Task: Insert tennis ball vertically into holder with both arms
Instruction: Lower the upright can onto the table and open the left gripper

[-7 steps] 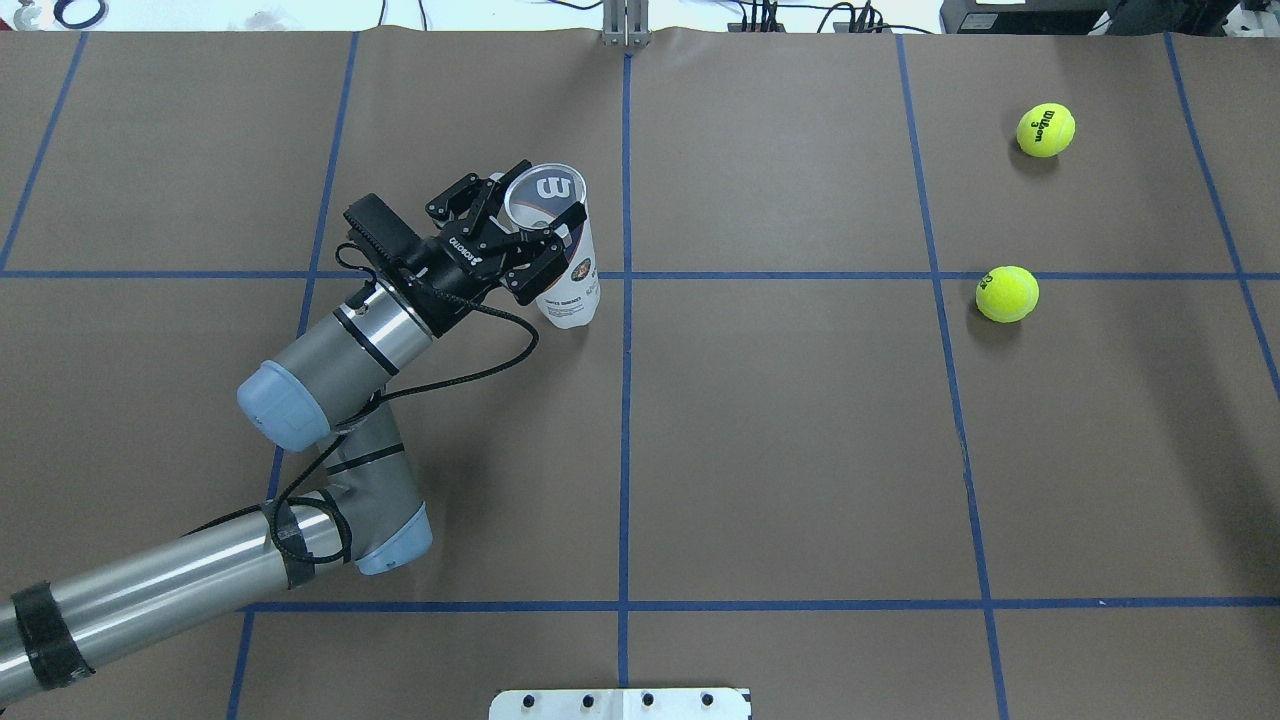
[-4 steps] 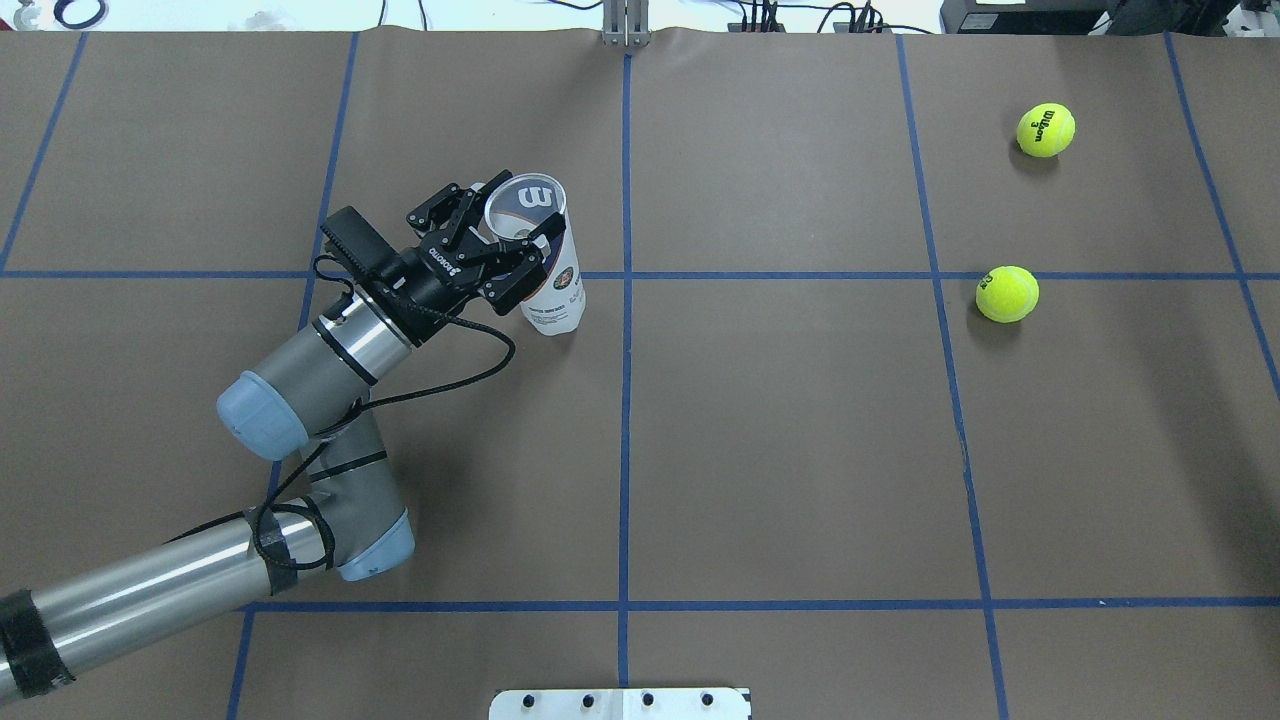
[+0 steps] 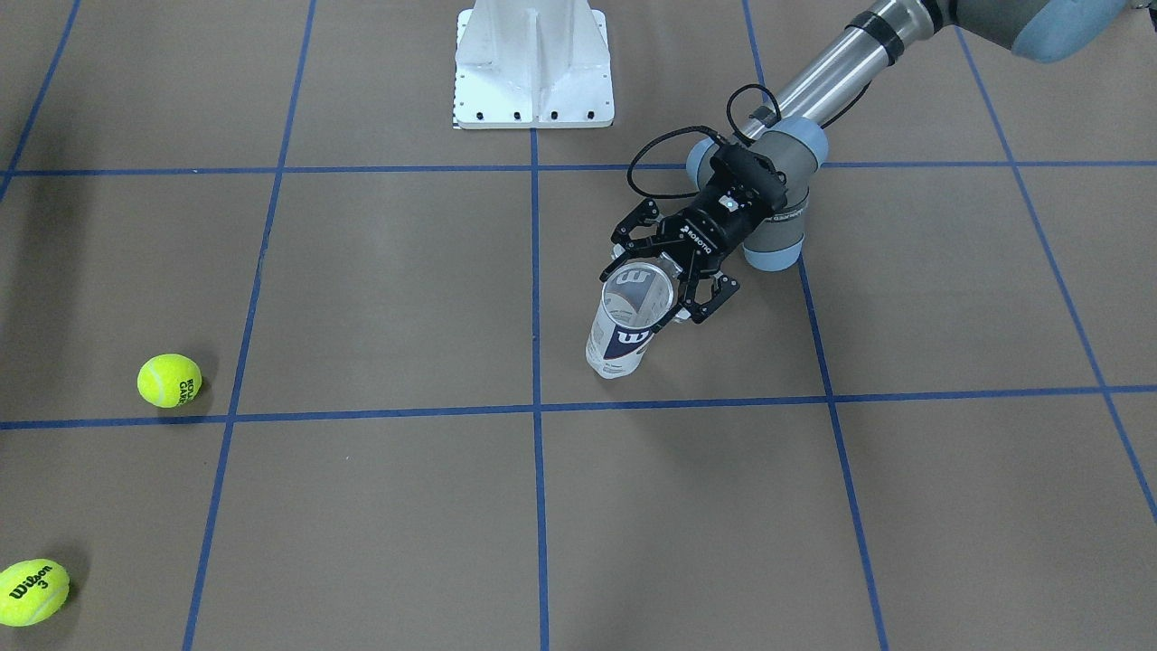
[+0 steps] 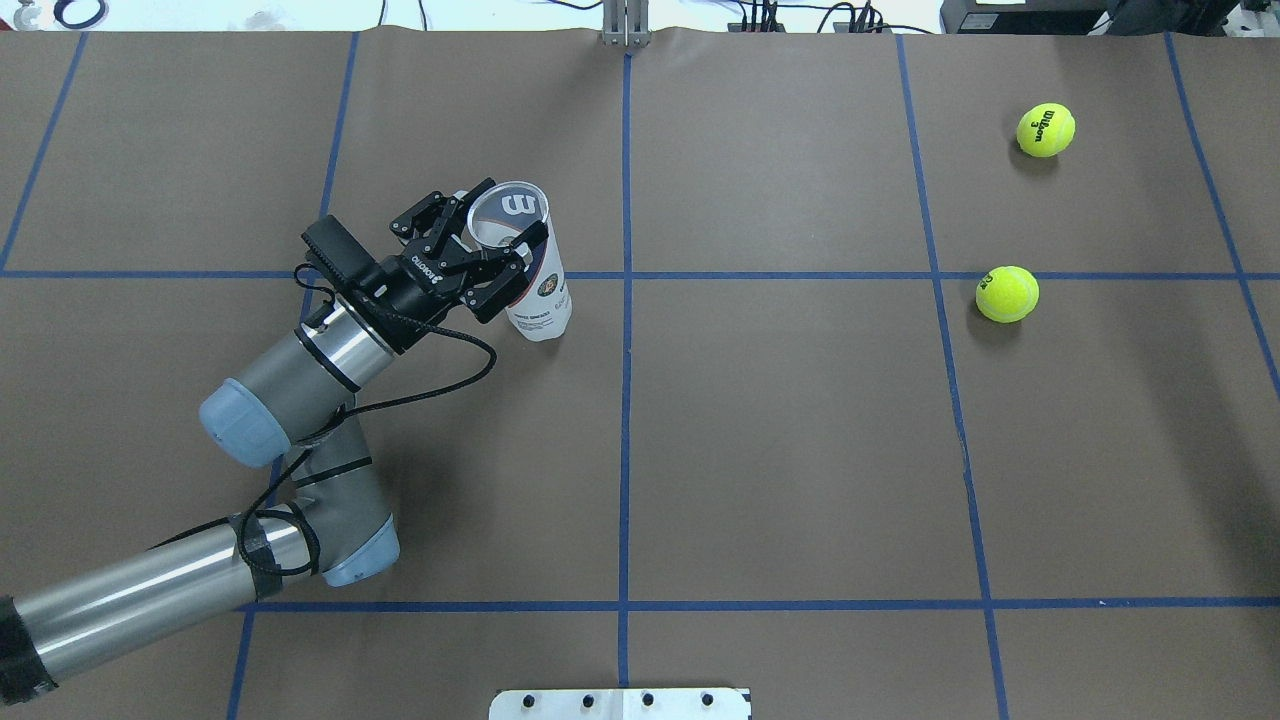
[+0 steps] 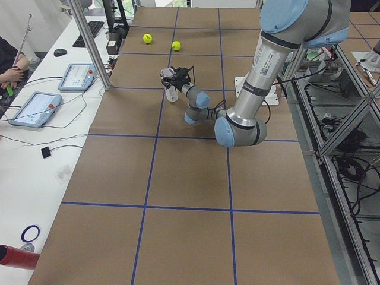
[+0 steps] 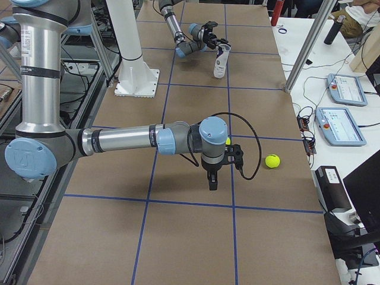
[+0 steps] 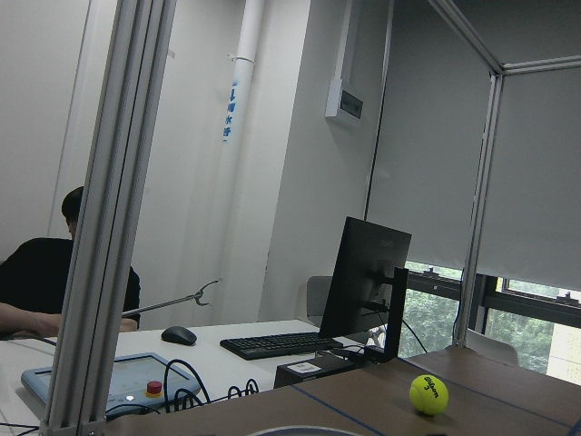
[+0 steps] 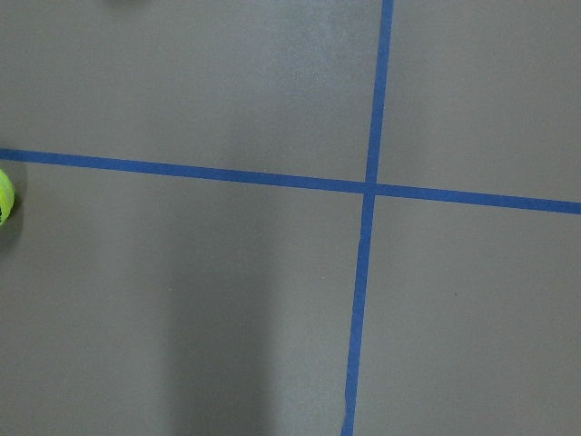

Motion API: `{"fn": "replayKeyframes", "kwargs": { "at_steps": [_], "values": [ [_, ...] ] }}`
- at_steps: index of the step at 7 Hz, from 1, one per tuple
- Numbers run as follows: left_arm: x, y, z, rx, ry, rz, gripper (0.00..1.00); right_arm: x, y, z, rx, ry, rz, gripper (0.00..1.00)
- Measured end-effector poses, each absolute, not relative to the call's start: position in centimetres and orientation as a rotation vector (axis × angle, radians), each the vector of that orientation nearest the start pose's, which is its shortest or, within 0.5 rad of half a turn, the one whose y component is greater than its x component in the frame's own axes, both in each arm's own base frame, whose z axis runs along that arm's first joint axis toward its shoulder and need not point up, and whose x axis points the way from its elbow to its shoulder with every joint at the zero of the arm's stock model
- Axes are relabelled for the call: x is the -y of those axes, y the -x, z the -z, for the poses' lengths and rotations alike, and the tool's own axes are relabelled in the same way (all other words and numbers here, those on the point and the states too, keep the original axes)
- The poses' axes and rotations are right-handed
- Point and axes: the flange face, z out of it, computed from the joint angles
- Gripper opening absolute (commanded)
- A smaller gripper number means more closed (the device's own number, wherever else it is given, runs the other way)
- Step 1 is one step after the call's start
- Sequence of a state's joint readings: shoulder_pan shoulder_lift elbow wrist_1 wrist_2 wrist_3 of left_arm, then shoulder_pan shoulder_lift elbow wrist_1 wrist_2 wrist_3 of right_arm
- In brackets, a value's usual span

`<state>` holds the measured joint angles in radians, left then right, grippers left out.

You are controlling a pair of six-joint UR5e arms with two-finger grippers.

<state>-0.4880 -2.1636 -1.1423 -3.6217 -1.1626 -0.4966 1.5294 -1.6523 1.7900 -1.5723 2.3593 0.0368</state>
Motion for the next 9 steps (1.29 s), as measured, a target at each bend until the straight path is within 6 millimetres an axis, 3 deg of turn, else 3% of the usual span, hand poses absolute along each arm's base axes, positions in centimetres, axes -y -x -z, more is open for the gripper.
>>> {"fn": "replayKeyframes", "kwargs": {
  "at_steps": [4, 9],
  "values": [
    [44.9, -47.8, -31.2, -1.380, -1.674, 0.122, 0.99, 46.4, -4.3, -58.7, 0.792, -0.100, 0.059, 0.99],
    [44.0, -44.9, -26.9, -1.426, -1.694, 0.118, 0.99, 46.5, -4.3, -58.0, 0.792, -0.111, 0.063, 0.99]
  ]
}}
